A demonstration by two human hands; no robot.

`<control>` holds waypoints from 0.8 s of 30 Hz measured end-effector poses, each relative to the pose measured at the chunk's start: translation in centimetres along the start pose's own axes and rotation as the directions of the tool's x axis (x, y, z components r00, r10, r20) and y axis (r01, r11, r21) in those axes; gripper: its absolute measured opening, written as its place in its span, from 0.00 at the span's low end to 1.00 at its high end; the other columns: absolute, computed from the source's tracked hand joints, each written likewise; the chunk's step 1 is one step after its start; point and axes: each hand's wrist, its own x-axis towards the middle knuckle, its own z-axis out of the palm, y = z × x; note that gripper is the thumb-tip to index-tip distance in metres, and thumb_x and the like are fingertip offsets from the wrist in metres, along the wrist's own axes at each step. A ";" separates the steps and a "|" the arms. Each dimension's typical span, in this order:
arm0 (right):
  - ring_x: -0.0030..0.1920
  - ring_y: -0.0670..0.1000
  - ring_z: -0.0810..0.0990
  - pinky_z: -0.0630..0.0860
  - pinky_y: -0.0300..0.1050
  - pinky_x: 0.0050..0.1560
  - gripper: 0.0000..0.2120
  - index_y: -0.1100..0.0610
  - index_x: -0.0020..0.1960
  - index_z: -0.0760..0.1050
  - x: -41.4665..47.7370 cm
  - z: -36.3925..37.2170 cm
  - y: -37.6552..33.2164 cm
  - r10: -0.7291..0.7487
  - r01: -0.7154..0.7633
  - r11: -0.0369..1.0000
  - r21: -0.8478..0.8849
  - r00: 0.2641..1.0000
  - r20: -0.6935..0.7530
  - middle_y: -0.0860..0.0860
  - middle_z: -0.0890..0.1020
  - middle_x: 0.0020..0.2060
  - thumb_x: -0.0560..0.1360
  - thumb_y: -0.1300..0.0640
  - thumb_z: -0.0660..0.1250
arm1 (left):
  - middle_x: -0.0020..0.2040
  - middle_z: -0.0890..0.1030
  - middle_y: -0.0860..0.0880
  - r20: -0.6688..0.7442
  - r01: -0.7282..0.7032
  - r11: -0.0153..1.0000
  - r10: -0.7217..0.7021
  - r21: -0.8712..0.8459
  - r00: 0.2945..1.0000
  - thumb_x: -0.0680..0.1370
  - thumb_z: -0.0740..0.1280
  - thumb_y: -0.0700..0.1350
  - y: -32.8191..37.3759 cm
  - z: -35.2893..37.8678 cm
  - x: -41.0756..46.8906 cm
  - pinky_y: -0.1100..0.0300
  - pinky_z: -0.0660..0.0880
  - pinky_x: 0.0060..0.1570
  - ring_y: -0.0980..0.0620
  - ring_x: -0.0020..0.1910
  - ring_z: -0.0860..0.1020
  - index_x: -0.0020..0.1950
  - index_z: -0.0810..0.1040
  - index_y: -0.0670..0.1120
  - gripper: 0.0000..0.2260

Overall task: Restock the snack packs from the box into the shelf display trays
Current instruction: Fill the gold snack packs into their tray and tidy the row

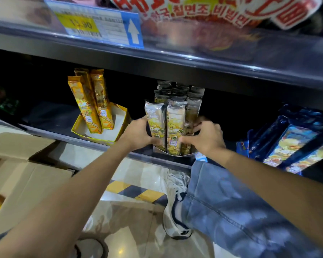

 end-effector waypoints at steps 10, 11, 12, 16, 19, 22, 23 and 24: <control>0.59 0.50 0.72 0.72 0.38 0.53 0.31 0.55 0.60 0.74 1.0 -2.5 -3.1 0.077 -0.057 0.997 -0.058 0.890 0.450 0.49 0.73 0.59 0.63 0.40 0.75 | 0.37 0.78 0.59 0.159 -0.046 0.919 0.117 -0.393 0.980 0.62 0.80 0.40 1.0 -1.1 1.6 0.68 0.71 0.37 0.59 0.39 0.78 0.38 0.75 0.52 0.16; 0.61 0.49 0.71 0.71 0.40 0.58 0.34 0.55 0.62 0.74 1.4 -2.3 -3.1 0.065 -0.066 0.998 -0.016 0.877 0.477 0.47 0.72 0.59 0.63 0.39 0.74 | 0.39 0.78 0.61 0.167 -0.042 0.895 0.129 -0.444 0.978 0.62 0.80 0.39 1.0 -0.9 1.6 0.73 0.71 0.38 0.64 0.39 0.78 0.42 0.75 0.54 0.18; 0.63 0.47 0.70 0.68 0.39 0.63 0.35 0.54 0.65 0.73 1.9 -2.0 -2.9 0.048 -0.070 0.997 0.023 0.852 0.521 0.45 0.71 0.60 0.63 0.38 0.73 | 0.42 0.79 0.62 0.165 -0.042 0.875 0.137 -0.481 0.977 0.63 0.80 0.38 1.1 -0.6 1.8 0.77 0.71 0.38 0.68 0.40 0.78 0.46 0.75 0.54 0.20; 0.58 0.36 0.61 0.63 0.17 0.39 0.20 0.52 0.69 0.66 2.9 -2.6 -2.1 -0.050 -0.064 0.987 0.148 0.753 0.657 0.37 0.67 0.59 0.78 0.51 0.61 | 0.46 0.81 0.56 0.156 -0.054 0.849 0.158 -0.526 0.975 0.64 0.79 0.39 1.1 0.5 3.1 0.76 0.74 0.43 0.67 0.42 0.78 0.51 0.78 0.49 0.19; 0.60 0.35 0.60 0.59 0.18 0.45 0.21 0.52 0.71 0.65 3.9 -2.3 -1.1 -0.040 -0.091 0.983 0.158 0.737 0.674 0.40 0.66 0.66 0.78 0.51 0.59 | 0.40 0.80 0.60 0.183 -0.051 0.874 0.158 -0.483 0.970 0.65 0.79 0.42 0.6 1.0 4.4 0.68 0.75 0.46 0.68 0.37 0.76 0.43 0.80 0.53 0.12; 0.60 0.35 0.64 0.56 0.13 0.45 0.20 0.51 0.69 0.66 4.2 -1.3 -0.8 -0.046 -0.065 0.989 0.132 0.718 0.695 0.37 0.66 0.62 0.78 0.54 0.59 | 0.44 0.81 0.53 0.160 -0.021 0.892 0.104 -0.452 0.982 0.64 0.80 0.48 0.5 1.5 5.0 0.61 0.72 0.45 0.60 0.43 0.76 0.53 0.81 0.44 0.21; 0.59 0.35 0.66 0.57 0.12 0.41 0.18 0.50 0.68 0.66 4.3 -1.1 -0.8 -0.051 -0.071 0.986 0.148 0.727 0.685 0.36 0.67 0.57 0.78 0.56 0.60 | 0.53 0.82 0.44 0.141 -0.014 0.899 0.084 -0.438 0.987 0.64 0.79 0.49 0.4 1.7 5.2 0.62 0.71 0.47 0.54 0.50 0.78 0.62 0.76 0.37 0.31; 0.59 0.35 0.66 0.58 0.12 0.43 0.18 0.50 0.67 0.67 4.4 -1.1 -0.9 -0.045 -0.073 0.987 0.144 0.729 0.683 0.36 0.67 0.55 0.77 0.56 0.62 | 0.60 0.76 0.36 0.123 -0.020 0.903 0.081 -0.429 0.989 0.64 0.79 0.50 0.4 1.8 5.2 0.61 0.68 0.49 0.47 0.57 0.77 0.66 0.67 0.28 0.41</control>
